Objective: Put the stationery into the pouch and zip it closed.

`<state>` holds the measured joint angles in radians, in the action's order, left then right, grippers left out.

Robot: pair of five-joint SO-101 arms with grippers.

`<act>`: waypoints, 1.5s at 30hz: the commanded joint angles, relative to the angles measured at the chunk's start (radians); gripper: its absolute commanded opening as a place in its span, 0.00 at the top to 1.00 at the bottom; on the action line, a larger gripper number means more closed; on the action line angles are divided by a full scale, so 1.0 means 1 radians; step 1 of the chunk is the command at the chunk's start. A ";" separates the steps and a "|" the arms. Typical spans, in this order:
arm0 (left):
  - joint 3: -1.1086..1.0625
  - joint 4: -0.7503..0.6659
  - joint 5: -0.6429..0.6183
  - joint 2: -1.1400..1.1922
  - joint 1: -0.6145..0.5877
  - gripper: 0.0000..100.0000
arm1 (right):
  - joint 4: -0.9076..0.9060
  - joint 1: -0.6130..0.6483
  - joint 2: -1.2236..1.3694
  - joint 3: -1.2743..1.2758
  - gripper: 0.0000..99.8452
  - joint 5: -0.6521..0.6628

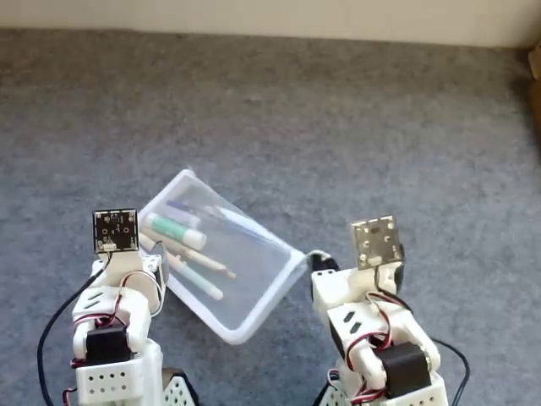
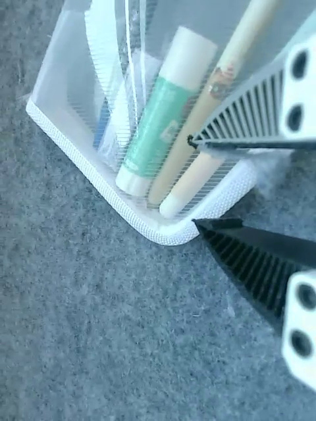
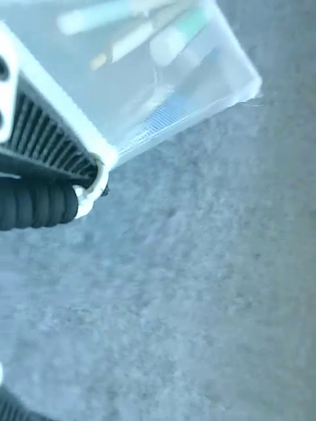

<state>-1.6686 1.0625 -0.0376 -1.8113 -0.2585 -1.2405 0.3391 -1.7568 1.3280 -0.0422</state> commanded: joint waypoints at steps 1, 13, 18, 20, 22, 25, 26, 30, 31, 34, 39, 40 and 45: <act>-0.002 -0.021 0.009 -0.013 -0.008 0.83 | -0.039 0.015 0.147 -0.108 0.52 -0.031; -0.007 -0.023 0.009 -0.013 -0.008 0.83 | -0.418 0.015 0.906 -0.765 0.52 -0.264; -0.007 -0.023 0.009 -0.013 -0.008 0.83 | -0.443 0.015 0.941 -0.897 0.52 -0.308; -0.008 -0.023 0.009 -0.013 -0.008 0.83 | -0.443 0.015 0.949 -0.906 0.52 -0.308; -0.008 -0.023 0.009 -0.013 -0.008 0.83 | -0.444 0.015 0.949 -0.905 0.52 -0.310; -0.002 -0.021 0.009 -0.013 -0.010 0.83 | -0.475 0.016 0.940 -0.906 0.56 -0.310; 0.002 -0.021 0.006 -0.013 -0.012 0.83 | -0.481 0.019 0.940 -0.911 0.57 -0.310; 0.136 -0.020 -0.060 -0.015 0.004 0.83 | -0.478 0.073 0.938 -0.911 0.58 -0.311; 0.180 -0.020 -0.097 -0.013 0.030 0.83 | -0.476 0.084 0.938 -0.911 0.58 -0.313; 0.285 -0.020 -0.143 -0.012 0.130 0.78 | -0.475 0.113 0.938 -0.911 0.58 -0.371; 0.334 -0.021 -0.227 -0.010 0.344 0.70 | -0.475 0.125 0.938 -0.911 0.58 -0.396; 0.328 -0.021 -0.227 -0.010 0.394 0.71 | -0.475 0.125 0.938 -0.912 0.58 -0.396; 0.174 -0.028 -0.176 -0.010 0.579 0.72 | -0.475 0.125 0.938 -0.946 0.58 -0.397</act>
<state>-1.4185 1.0625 -0.2524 -1.8144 0.1880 -1.7116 0.4511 -0.8178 0.4810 -0.4289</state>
